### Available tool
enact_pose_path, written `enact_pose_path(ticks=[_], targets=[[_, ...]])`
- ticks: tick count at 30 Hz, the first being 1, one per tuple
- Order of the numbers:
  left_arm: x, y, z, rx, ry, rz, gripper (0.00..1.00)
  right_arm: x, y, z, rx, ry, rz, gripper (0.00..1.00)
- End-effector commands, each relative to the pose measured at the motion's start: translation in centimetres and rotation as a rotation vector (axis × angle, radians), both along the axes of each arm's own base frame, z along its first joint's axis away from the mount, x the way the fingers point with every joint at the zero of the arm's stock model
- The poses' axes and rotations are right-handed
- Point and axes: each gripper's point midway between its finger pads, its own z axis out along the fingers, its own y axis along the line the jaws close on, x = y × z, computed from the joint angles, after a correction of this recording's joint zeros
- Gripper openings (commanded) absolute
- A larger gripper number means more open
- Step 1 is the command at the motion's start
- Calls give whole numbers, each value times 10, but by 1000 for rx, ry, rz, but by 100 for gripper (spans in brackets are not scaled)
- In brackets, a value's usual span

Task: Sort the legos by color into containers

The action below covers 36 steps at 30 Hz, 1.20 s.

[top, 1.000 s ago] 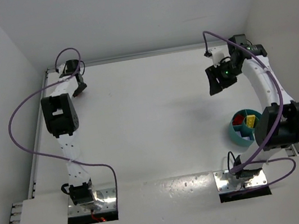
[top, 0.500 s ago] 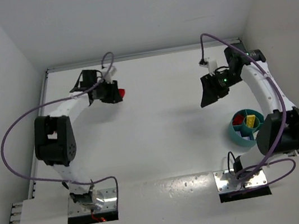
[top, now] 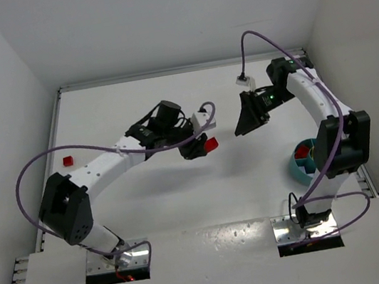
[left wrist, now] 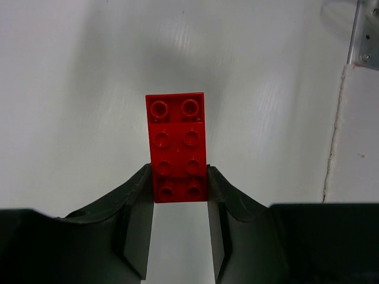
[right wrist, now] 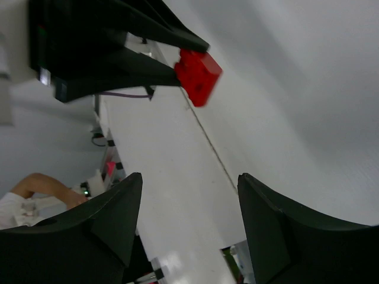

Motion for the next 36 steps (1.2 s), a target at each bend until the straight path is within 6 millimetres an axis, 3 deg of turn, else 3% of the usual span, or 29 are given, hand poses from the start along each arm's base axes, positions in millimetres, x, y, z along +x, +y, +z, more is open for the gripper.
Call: enact_pose_path(ticks=[1, 8, 12, 22, 31, 34, 36], targets=[[4, -17, 2, 41, -67, -14, 5, -1, 15, 17, 127, 69, -29, 66], [2, -53, 13, 63, -134, -8, 3, -4, 21, 3, 121, 143, -38, 68], [2, -63, 20, 50, -138, -3, 3, -10, 22, -13, 94, 196, -44, 67], [-2, -78, 38, 2, -136, -18, 3, 0, 28, -24, 90, 216, -35, 65], [-12, -84, 38, -8, -109, -28, 2, 2, 32, -25, 102, 215, -29, 52], [-17, -86, 30, 5, -98, -40, 2, 2, 33, -26, 110, 226, -30, 43], [-19, -87, 30, 10, -103, -39, 2, 2, 34, -25, 119, 227, -29, 30]])
